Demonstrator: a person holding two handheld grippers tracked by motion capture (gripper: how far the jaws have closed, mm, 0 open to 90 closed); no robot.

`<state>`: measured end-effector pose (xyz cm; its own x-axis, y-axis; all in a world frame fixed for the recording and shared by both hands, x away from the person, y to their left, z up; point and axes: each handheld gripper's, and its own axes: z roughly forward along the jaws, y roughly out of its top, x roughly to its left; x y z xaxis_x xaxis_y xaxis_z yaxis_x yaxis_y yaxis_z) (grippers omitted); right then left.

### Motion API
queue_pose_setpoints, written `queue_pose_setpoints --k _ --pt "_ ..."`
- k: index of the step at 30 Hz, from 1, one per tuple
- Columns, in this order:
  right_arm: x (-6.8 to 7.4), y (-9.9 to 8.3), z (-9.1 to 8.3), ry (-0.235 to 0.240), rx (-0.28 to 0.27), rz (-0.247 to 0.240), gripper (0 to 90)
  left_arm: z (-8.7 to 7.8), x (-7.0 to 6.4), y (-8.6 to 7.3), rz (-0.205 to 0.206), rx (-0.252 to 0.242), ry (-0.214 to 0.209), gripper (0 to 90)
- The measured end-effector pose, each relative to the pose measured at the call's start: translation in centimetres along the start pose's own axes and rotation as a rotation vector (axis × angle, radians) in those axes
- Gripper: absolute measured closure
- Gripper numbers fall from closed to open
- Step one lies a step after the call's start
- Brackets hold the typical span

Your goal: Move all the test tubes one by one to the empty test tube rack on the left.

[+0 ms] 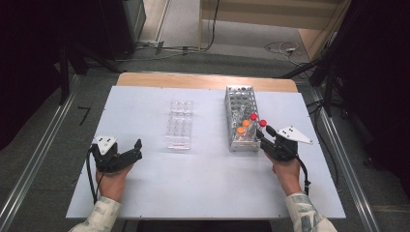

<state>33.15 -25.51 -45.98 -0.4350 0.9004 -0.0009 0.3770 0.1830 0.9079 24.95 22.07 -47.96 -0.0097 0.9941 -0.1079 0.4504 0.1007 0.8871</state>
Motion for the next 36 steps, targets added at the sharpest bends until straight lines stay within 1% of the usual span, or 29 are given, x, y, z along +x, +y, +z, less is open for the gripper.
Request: queue_pose_setpoints --k 3,4,8,9,10,11,16,21,25,26,28,31,36 --pt "0.2 0.1 0.4 -0.003 -0.005 -0.005 59.9 0.0 0.0 0.0 -0.001 0.001 0.000 6.0" --pt "0.2 0.1 0.4 -0.003 -0.005 -0.005 59.9 0.0 0.0 0.0 -0.001 0.001 0.000 6.0" --pt "0.4 0.1 0.9 -0.003 0.002 -0.016 66.4 0.0 0.0 0.0 0.001 0.000 0.001 6.0" --pt "0.4 0.1 0.9 -0.003 0.002 -0.016 66.4 0.0 0.0 0.0 0.001 0.000 0.001 6.0" --pt "0.5 0.1 1.0 -0.004 0.002 -0.018 69.4 0.0 0.0 0.0 0.001 0.000 0.002 6.0" --pt "0.5 0.1 1.0 -0.005 0.004 -0.017 70.6 0.0 0.0 0.0 0.001 0.000 0.002 5.9" --pt "0.5 0.3 1.1 -0.009 0.006 -0.007 71.3 0.0 0.0 0.0 0.002 0.000 0.006 6.0" --pt "0.5 1.6 0.3 -0.009 -0.042 -0.013 71.4 0.0 0.0 0.0 0.002 0.000 0.007 5.9" --pt "0.6 2.4 -0.5 -0.007 -0.072 -0.014 71.6 0.0 0.0 0.0 0.003 0.000 0.008 5.9" --pt "0.6 2.4 -0.5 -0.007 -0.072 -0.014 71.6 0.0 0.0 0.0 0.003 0.000 0.008 5.9" --pt "0.6 3.1 -1.3 -0.001 -0.095 -0.013 71.7 0.0 0.0 0.0 0.002 0.001 0.006 6.0" --pt "0.6 3.5 -1.7 0.004 -0.106 -0.007 71.7 0.0 0.0 0.0 0.001 0.002 0.003 5.9" --pt "0.8 4.3 -3.2 0.019 -0.130 -0.002 71.7 -0.2 -0.1 0.1 -0.001 -0.001 -0.002 6.0"
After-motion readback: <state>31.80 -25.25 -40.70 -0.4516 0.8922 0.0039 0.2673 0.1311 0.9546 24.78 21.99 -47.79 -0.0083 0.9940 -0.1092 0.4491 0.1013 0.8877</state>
